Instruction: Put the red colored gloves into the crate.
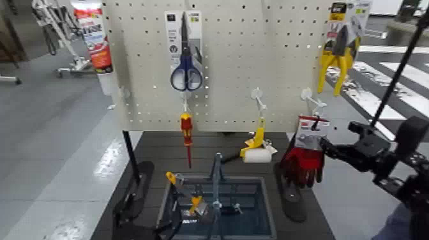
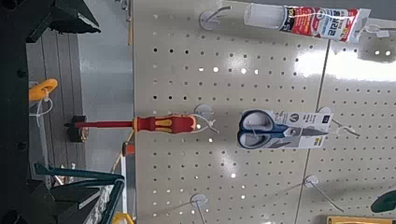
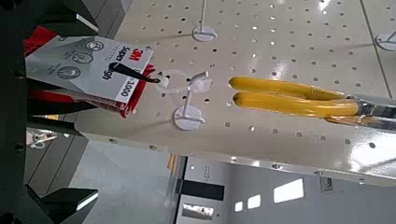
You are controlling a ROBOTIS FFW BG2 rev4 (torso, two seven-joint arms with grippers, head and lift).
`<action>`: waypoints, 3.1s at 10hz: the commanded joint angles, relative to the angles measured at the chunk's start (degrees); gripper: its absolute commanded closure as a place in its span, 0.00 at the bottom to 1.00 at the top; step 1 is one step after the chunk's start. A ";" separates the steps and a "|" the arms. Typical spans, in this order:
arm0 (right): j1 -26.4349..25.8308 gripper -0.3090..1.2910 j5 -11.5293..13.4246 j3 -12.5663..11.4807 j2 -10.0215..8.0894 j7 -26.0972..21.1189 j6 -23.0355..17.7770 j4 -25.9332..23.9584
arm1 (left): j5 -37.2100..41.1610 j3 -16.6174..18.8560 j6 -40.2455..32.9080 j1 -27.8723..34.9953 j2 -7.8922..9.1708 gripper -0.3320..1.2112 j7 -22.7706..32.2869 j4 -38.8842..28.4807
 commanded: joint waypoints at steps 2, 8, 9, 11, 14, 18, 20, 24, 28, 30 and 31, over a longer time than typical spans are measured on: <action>-5.58 0.25 -2.19 4.94 -1.64 3.43 0.09 6.51 | -0.36 0.03 -0.18 -0.16 -4.92 0.26 0.00 0.08; -10.94 0.25 -3.51 9.60 -3.13 6.16 -1.23 13.54 | -0.44 -0.23 -0.18 -0.24 -5.36 0.26 0.00 0.26; -11.55 0.25 -3.68 10.30 -3.13 6.69 -1.23 14.33 | -0.44 -0.23 -0.18 -0.24 -5.45 0.26 0.00 0.35; -12.78 0.26 -4.12 11.88 -3.49 7.21 -1.14 15.30 | -0.44 -0.23 -0.18 -0.33 -5.45 0.26 -0.09 0.35; -13.57 0.31 -4.21 13.46 -3.75 7.83 -0.18 15.83 | -0.62 -0.32 -0.18 -0.42 -5.45 0.26 -0.09 0.35; -14.19 0.93 -3.33 14.26 -4.19 8.97 1.32 15.39 | -0.62 -0.41 -0.27 -0.33 -5.54 0.26 -0.09 0.35; -14.19 0.93 -3.33 14.26 -4.36 9.32 1.58 15.39 | -0.62 -0.41 -0.18 -0.42 -5.45 0.26 -0.09 0.35; -14.28 0.93 -3.15 14.26 -4.63 9.67 1.76 15.12 | -0.62 -0.49 -0.01 -0.42 -5.45 0.26 -0.09 0.44; -12.52 0.93 -2.10 12.06 -4.98 11.08 3.69 9.94 | -0.62 -0.41 -0.01 -0.33 -5.54 0.26 -0.09 0.35; -9.44 0.93 -0.78 9.25 -5.16 12.22 7.29 2.20 | -0.62 -0.41 -0.01 -0.24 -5.54 0.26 -0.09 0.35; -7.95 0.93 -0.78 8.28 -4.98 12.22 9.05 -1.49 | -0.53 -0.32 -0.01 -0.16 -5.62 0.26 -0.09 0.26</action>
